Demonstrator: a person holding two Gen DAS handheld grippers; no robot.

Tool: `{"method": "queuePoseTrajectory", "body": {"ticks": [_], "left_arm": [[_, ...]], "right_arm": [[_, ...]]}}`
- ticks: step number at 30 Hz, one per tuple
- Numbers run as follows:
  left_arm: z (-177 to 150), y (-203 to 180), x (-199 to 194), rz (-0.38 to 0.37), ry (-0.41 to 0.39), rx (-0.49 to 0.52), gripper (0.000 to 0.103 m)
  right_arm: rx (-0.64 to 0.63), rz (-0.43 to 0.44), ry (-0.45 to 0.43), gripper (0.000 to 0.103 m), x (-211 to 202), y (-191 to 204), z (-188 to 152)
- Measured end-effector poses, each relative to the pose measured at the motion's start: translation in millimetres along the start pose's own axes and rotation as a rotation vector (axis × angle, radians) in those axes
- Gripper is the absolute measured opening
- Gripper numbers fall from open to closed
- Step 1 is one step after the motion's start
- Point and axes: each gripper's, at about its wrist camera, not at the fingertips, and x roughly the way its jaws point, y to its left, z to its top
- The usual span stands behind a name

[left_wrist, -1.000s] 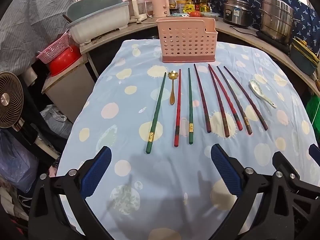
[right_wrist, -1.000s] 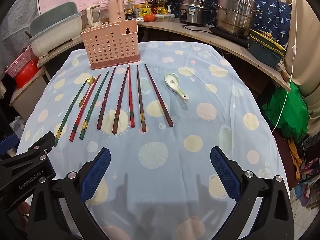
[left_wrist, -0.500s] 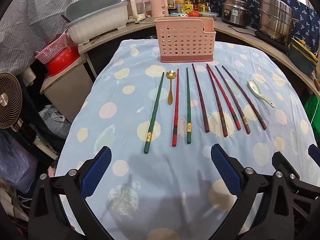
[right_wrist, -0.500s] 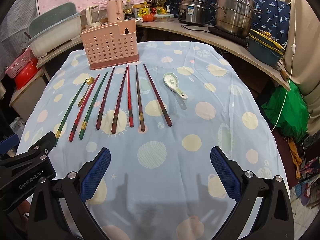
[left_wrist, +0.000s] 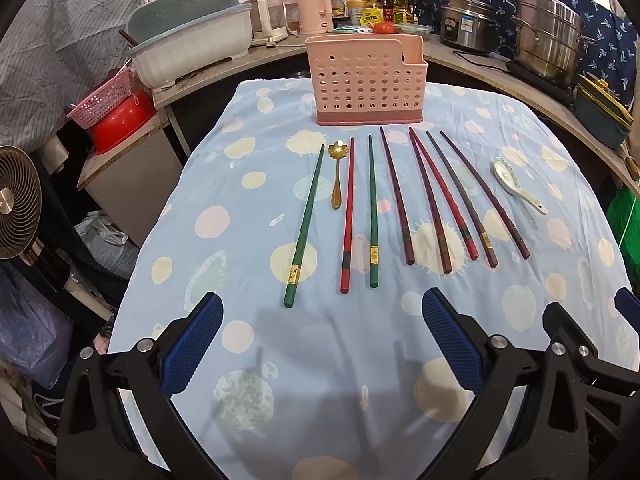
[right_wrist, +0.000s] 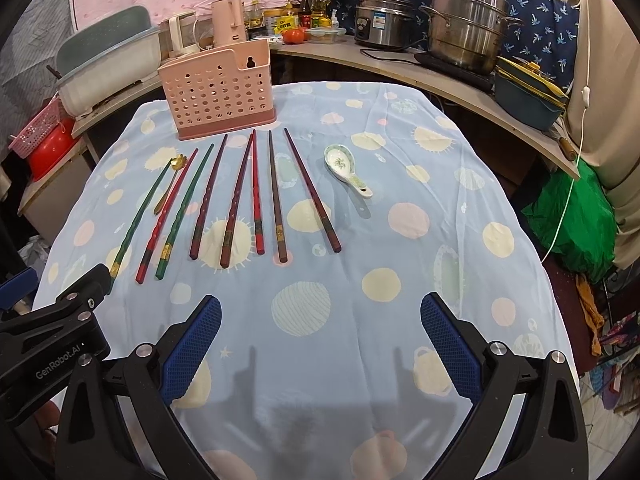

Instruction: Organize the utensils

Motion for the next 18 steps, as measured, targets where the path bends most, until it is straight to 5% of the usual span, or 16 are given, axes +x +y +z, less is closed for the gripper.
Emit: {"method": "queuePoseTrajectory", "body": {"ticks": [18], "left_arm": [[1.8,1.8,-0.2,-0.007,0.003,-0.009,0.095]], "right_arm": [[0.006,-0.002,-0.002,0.096,-2.9,-2.2,0.3]]}}
